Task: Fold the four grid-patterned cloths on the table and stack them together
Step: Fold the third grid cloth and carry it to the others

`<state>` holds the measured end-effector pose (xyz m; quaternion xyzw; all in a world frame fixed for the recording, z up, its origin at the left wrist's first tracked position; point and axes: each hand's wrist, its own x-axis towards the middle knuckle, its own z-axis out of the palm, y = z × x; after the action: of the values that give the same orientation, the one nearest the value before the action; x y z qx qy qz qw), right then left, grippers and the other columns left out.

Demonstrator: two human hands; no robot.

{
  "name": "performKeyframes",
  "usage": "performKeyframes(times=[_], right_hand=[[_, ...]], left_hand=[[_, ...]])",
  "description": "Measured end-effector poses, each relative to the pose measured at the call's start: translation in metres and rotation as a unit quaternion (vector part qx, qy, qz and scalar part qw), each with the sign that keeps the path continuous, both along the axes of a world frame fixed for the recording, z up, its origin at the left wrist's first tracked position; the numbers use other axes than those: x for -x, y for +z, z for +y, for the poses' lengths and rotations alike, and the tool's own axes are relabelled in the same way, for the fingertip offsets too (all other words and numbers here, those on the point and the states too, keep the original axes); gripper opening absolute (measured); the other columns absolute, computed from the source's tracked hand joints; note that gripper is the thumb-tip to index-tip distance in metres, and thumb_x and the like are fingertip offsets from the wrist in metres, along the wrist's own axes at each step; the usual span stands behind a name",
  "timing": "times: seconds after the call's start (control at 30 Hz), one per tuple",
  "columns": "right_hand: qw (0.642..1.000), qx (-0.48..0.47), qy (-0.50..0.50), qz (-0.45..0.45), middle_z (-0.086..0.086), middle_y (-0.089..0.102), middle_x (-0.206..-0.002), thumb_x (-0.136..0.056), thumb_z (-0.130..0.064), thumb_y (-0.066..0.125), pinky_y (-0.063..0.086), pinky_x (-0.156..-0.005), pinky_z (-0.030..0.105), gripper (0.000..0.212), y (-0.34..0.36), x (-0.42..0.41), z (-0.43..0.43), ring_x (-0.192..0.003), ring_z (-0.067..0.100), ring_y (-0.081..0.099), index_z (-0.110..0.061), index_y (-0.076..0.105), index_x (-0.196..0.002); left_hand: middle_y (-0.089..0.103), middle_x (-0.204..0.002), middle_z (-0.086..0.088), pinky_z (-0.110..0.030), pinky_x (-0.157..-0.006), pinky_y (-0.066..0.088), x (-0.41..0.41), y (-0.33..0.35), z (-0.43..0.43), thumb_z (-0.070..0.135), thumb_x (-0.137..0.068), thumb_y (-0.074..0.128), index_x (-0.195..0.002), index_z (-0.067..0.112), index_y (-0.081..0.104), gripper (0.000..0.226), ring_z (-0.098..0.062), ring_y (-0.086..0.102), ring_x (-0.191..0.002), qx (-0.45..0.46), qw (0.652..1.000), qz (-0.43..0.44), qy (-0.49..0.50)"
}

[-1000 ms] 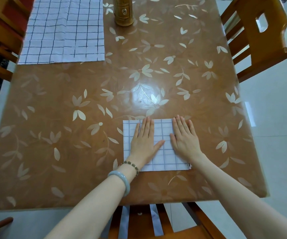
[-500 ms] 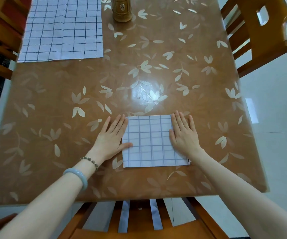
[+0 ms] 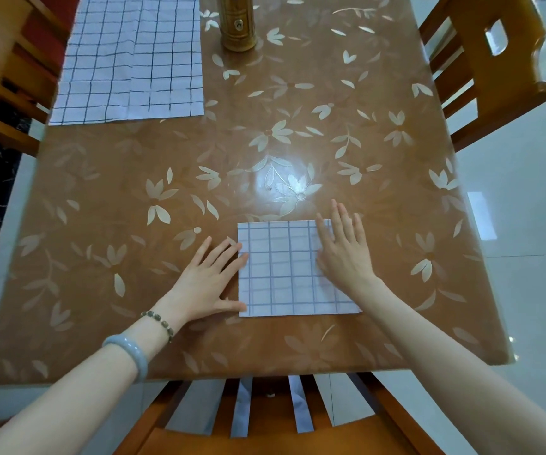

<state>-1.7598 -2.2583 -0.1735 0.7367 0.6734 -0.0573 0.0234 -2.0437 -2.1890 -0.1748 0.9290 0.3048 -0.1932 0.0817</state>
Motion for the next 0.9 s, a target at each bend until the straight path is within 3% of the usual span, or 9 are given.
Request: performKeyframes(times=[0.07, 0.13, 0.23, 0.33, 0.57, 0.77, 0.9], right_hand=[[0.996, -0.022, 0.019, 0.084, 0.024, 0.051, -0.123, -0.07, -0.014, 0.068, 0.049, -0.081, 0.045, 0.063, 0.008, 0.014, 0.002, -0.107, 0.043, 0.053, -0.009, 0.052, -0.131], [0.982, 0.045, 0.014, 0.185, 0.011, 0.044, -0.108, -0.074, -0.019, 0.067, 0.05, -0.067, 0.036, 0.059, 0.017, 0.027, 0.0, -0.095, 0.029, 0.048, -0.016, 0.05, -0.131], [0.966, 0.128, -0.004, 0.224, 0.002, 0.032, -0.1, -0.075, -0.026, 0.067, 0.049, -0.073, 0.035, 0.065, 0.018, 0.027, 0.002, -0.09, 0.019, 0.036, -0.026, 0.042, -0.135], [0.952, 0.18, -0.015, 0.247, 0.001, 0.03, -0.104, -0.067, -0.028, 0.076, 0.047, -0.083, 0.034, 0.084, 0.022, 0.022, 0.003, -0.095, 0.017, 0.033, -0.032, 0.034, -0.14], [0.949, 0.247, -0.019, 0.193, 0.005, 0.03, -0.119, -0.057, -0.035, 0.085, 0.047, -0.087, 0.036, 0.125, 0.027, 0.024, 0.005, -0.109, 0.023, 0.034, -0.032, 0.0, -0.149], [0.948, 0.283, -0.026, 0.142, 0.012, 0.027, -0.135, -0.053, -0.033, 0.09, 0.047, -0.087, 0.042, 0.139, 0.03, 0.026, 0.009, -0.119, 0.031, 0.036, -0.032, -0.011, -0.149], [0.947, 0.284, -0.039, 0.146, 0.013, 0.028, -0.133, -0.053, -0.028, 0.091, 0.047, -0.086, 0.043, 0.14, 0.032, 0.025, 0.011, -0.117, 0.033, 0.038, -0.032, -0.011, -0.149]], left_hand=[[0.035, -0.152, -0.009, -0.051, -0.116, 0.002, -0.003, 0.003, 0.001, 0.086, -0.071, 0.035, -0.146, 0.015, 0.034, 0.104, -0.027, 0.023, -0.145, 0.001, 1.0, 0.0, 0.001], [0.038, -0.15, -0.01, -0.052, -0.115, 0.0, -0.006, 0.007, 0.002, 0.087, -0.068, 0.035, -0.145, 0.015, 0.037, 0.105, -0.027, 0.028, -0.143, -0.003, 1.0, 0.003, 0.001], [0.044, -0.146, -0.012, -0.053, -0.114, 0.0, -0.01, 0.01, 0.001, 0.086, -0.066, 0.034, -0.141, 0.013, 0.043, 0.105, -0.028, 0.036, -0.139, -0.012, 1.0, 0.007, -0.001], [0.044, -0.147, -0.01, -0.053, -0.113, -0.002, -0.01, 0.012, 0.0, 0.085, -0.065, 0.034, -0.141, 0.014, 0.042, 0.105, -0.027, 0.035, -0.14, -0.014, 1.0, 0.003, 0.008], [0.016, -0.159, -0.002, -0.047, -0.117, -0.014, -0.014, 0.017, -0.005, 0.076, -0.067, 0.058, -0.149, 0.024, 0.023, 0.103, -0.021, 0.003, -0.148, 0.006, 0.997, -0.036, 0.069], [0.011, -0.16, -0.004, -0.042, -0.119, -0.002, -0.029, 0.025, -0.017, 0.059, -0.067, 0.072, -0.149, 0.026, 0.021, 0.102, -0.022, 0.001, -0.148, 0.05, 0.984, -0.029, 0.171], [0.011, -0.159, -0.004, -0.04, -0.117, 0.006, -0.035, 0.029, -0.019, 0.055, -0.066, 0.076, -0.148, 0.025, 0.02, 0.103, -0.023, 0.003, -0.147, 0.052, 0.979, -0.014, 0.197]])
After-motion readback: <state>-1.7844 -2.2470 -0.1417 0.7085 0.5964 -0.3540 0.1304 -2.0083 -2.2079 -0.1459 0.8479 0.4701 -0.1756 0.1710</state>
